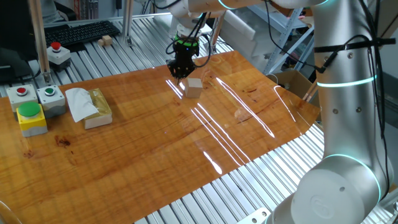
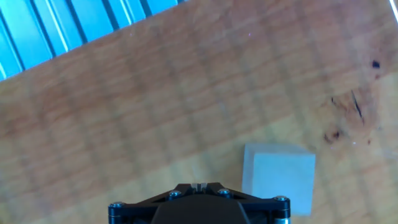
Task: Approach and touch the side of the small block
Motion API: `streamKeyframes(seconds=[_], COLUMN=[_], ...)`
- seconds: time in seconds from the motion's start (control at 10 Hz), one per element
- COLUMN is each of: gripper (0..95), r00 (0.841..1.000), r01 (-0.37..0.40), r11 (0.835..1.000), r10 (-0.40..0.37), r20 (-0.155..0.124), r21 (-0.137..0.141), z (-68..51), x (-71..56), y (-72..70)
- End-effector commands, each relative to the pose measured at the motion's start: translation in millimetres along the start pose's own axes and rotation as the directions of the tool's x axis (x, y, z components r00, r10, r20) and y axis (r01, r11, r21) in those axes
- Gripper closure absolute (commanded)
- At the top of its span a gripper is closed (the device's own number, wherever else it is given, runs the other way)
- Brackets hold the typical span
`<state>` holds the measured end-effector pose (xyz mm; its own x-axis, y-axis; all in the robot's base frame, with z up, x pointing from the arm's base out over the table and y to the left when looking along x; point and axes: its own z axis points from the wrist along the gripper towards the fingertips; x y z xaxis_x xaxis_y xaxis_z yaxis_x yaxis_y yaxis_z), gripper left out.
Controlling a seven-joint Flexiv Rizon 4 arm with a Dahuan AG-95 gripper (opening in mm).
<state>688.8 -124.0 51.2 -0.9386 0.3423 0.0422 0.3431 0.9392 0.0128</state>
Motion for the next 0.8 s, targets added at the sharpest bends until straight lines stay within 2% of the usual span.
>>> streamKeyframes(seconds=[0.1, 0.5, 0.8], gripper=[95.0, 95.0, 95.0], r00=[1.0, 1.0, 0.999], r01=[0.0, 0.019, 0.05], r11=[1.0, 1.0, 0.999], r10=[0.0, -0.019, -0.05], r20=[0.005, 0.009, 0.01], r21=[0.005, 0.012, 0.015], z=[2.9, 7.8, 8.4], x=[-2.3, -9.5, -12.0], y=[-4.3, -15.6, -33.2])
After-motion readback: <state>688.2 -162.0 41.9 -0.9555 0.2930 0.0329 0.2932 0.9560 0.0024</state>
